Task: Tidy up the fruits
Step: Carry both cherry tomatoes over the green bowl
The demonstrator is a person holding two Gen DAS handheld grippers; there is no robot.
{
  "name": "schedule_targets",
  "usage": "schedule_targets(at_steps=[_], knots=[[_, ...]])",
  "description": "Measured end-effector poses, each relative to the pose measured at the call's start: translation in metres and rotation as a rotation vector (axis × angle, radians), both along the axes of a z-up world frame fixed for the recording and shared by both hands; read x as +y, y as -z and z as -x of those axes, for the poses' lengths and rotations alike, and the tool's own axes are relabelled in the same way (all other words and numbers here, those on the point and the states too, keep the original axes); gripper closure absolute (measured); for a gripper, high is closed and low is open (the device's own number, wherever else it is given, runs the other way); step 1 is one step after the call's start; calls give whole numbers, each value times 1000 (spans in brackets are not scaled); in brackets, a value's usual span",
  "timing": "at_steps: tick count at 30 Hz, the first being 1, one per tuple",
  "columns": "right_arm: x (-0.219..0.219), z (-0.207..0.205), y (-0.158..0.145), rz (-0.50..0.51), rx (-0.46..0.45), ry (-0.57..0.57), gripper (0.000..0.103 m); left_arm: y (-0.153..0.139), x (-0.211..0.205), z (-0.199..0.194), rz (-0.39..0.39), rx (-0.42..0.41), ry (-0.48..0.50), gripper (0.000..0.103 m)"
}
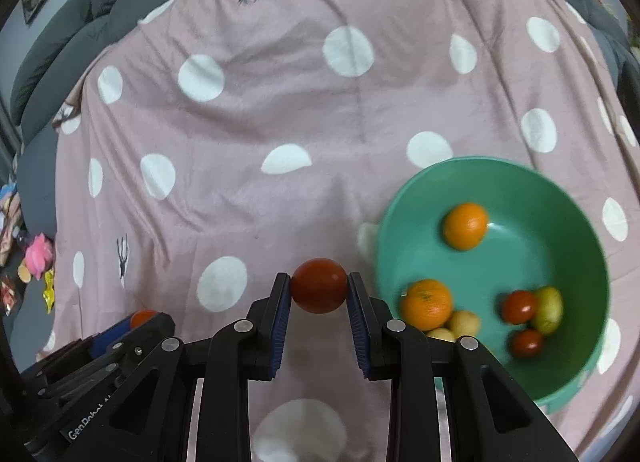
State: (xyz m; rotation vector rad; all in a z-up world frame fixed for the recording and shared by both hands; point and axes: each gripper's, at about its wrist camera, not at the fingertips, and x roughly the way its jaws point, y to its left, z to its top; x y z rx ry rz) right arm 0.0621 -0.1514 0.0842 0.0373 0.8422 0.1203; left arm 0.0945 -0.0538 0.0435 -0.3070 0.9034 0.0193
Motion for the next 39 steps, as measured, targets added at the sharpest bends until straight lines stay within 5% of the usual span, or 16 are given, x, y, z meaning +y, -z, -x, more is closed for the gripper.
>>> schedule_targets(at_steps=[18,39], knots=[[-102,10,-14,-28,-47,277,73,-15,-102,-34,-36,-57,192,75],[-138,6,2,-25,16,390,73,6,-155,-56,-63,-22,308,75]])
